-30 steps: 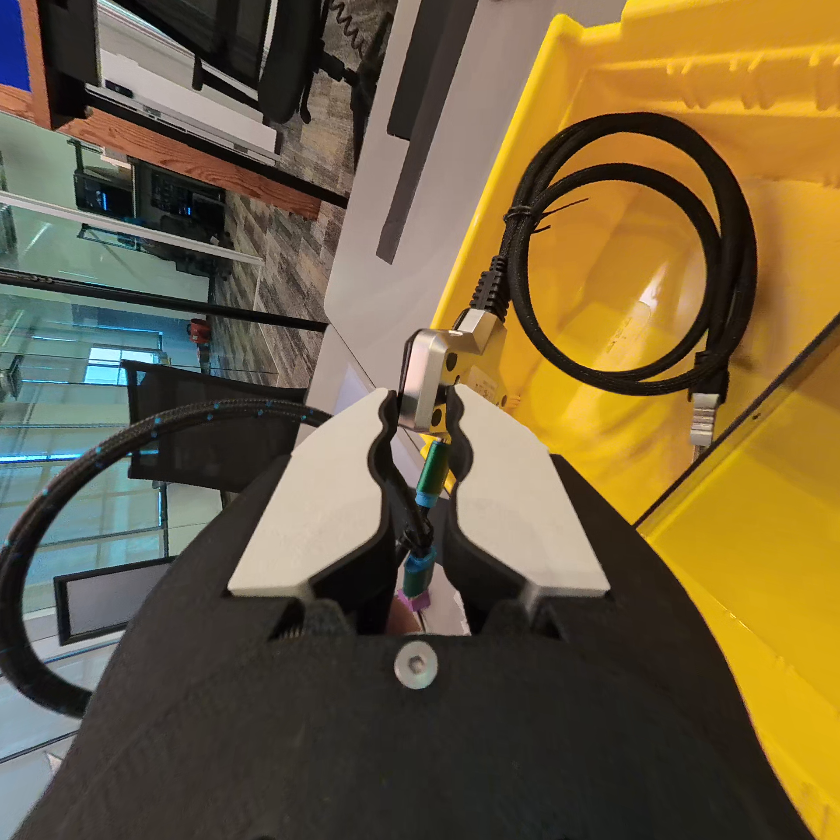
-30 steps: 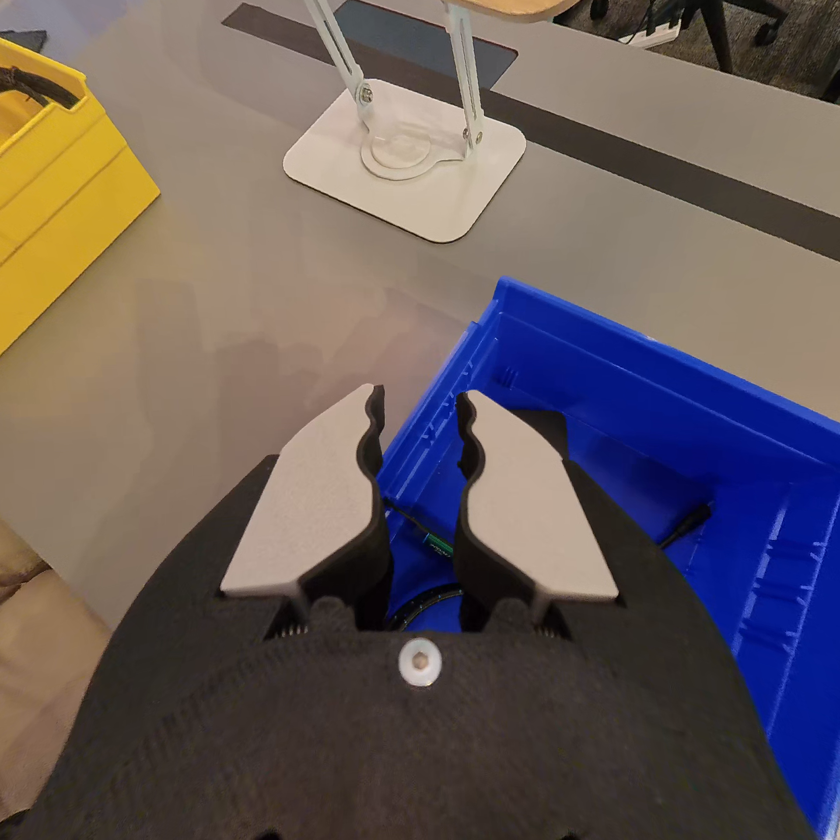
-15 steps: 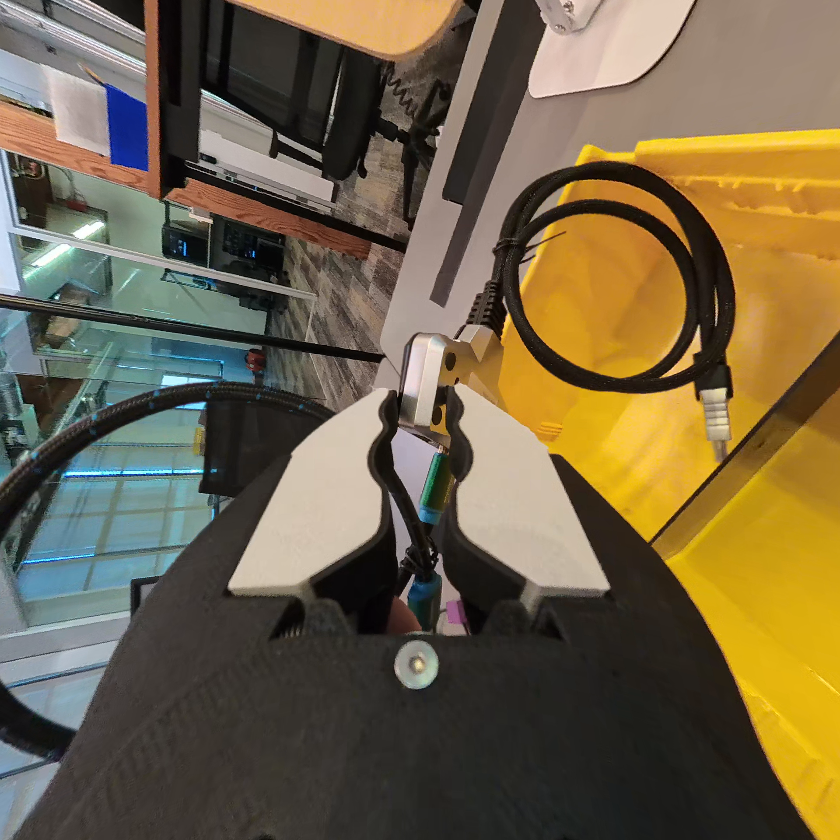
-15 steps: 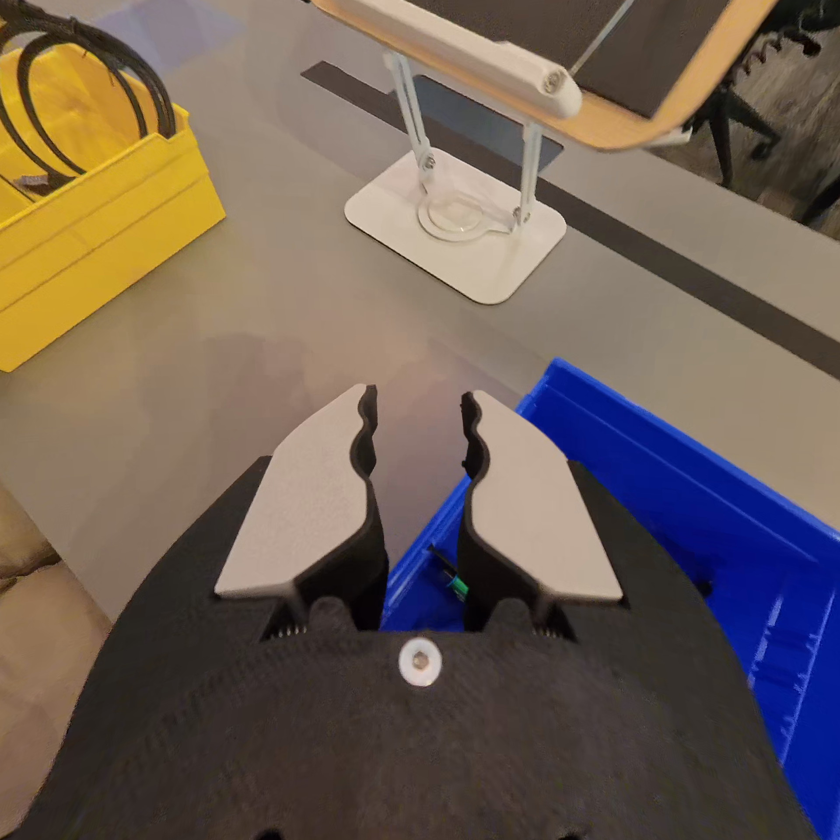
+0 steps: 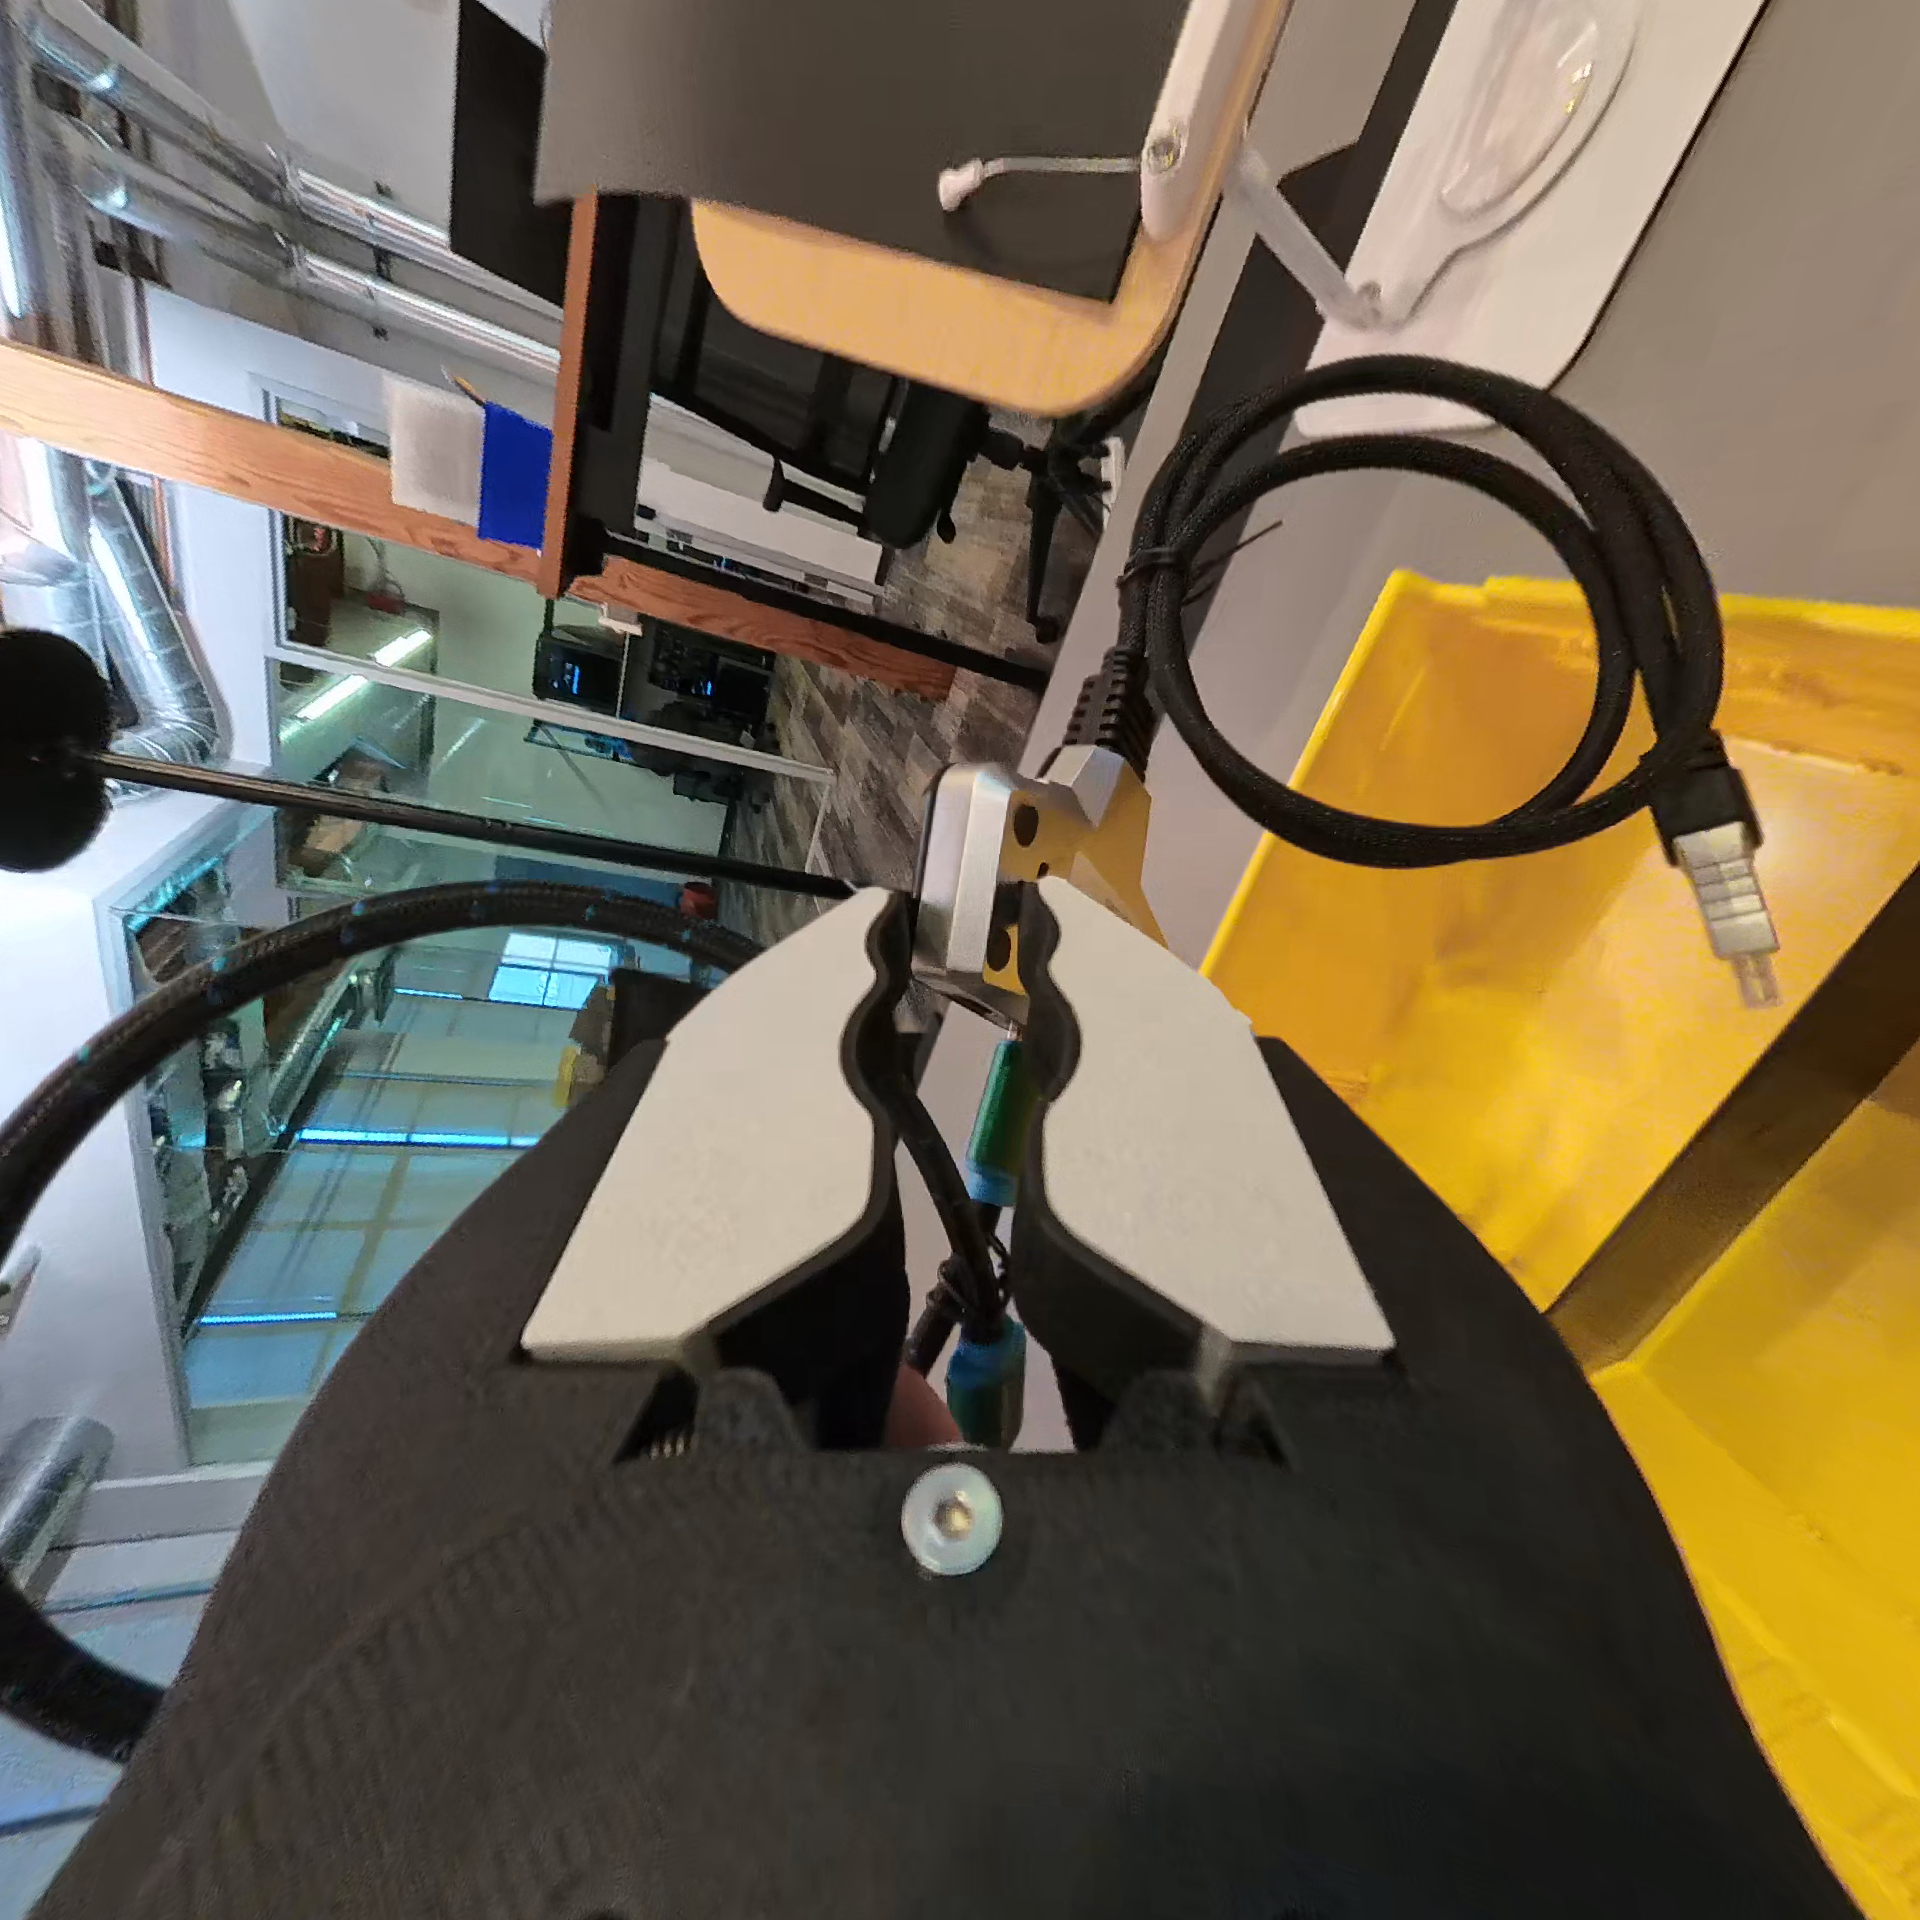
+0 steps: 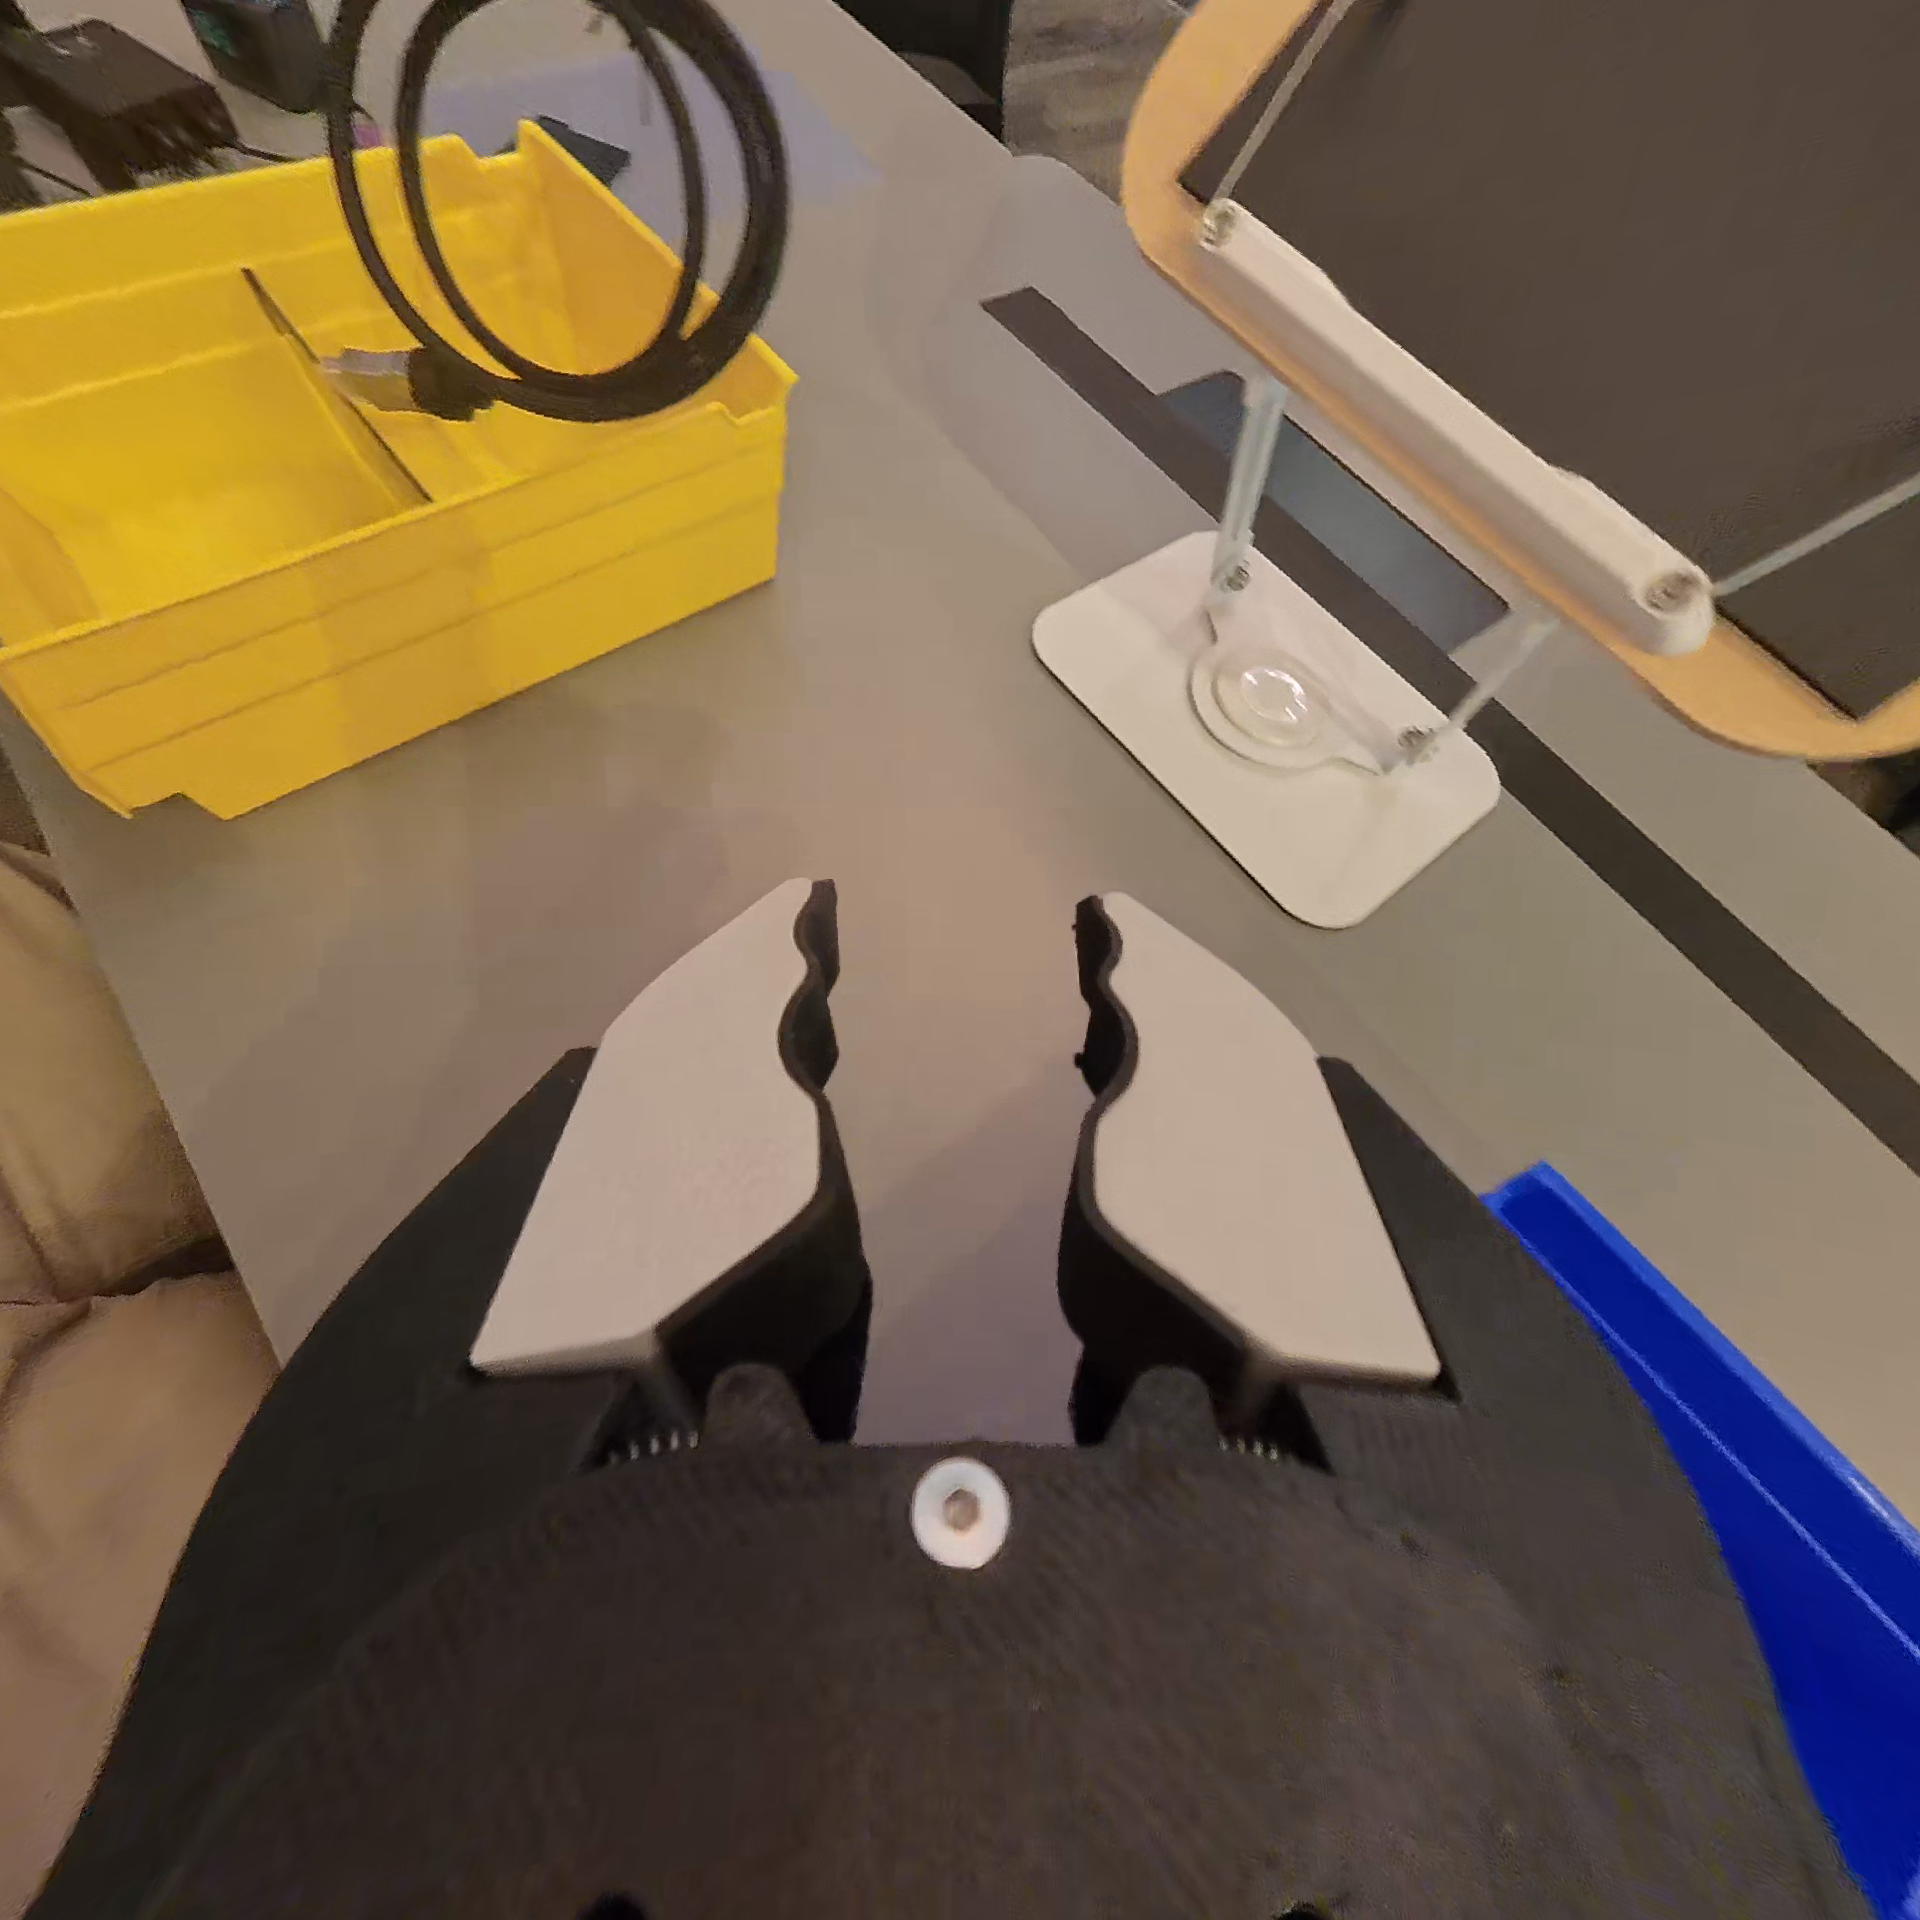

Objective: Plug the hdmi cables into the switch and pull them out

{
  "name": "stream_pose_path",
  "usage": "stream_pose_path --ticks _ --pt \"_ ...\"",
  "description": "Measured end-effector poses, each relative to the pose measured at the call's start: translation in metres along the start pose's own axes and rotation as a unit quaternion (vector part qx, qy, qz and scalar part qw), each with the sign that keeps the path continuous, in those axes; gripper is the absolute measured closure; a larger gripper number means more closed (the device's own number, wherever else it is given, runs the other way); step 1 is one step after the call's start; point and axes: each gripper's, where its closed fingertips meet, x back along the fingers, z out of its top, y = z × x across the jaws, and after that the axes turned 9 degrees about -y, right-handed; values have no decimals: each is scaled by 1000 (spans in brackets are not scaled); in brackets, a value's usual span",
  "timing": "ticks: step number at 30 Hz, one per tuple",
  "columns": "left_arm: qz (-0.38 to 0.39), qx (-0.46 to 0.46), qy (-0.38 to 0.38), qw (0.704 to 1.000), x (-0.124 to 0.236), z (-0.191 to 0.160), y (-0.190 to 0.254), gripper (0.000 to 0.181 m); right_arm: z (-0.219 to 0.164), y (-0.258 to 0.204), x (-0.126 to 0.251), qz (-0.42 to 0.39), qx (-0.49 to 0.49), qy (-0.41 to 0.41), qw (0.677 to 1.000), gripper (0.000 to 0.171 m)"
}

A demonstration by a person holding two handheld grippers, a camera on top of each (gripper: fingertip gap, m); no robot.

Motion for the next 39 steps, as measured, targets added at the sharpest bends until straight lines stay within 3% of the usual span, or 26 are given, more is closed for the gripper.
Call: stream_pose_path --ticks 1,9,17,22,28,39 --pt "1 -1 7 1000 3 6 0 162 4 -6 -3 3 9 3 1000 127" --pt "6 -9 77 997 28 65 7 162 26 -49 -23 35 38 30 998 110" --pt "-26 -56 153 986 59 142 53 162 51 -69 -17 -12 114 80 990 102" --pt "-55 -88 198 975 81 182 89 162 44 -73 -24 -53 180 48 981 111" --pt "-73 -100 225 966 95 200 109 162 24 -83 -35 -42 241 -4 970 142" --pt "-64 -56 214 973 82 193 95 160 28 -88 -28 45 171 66 982 155"
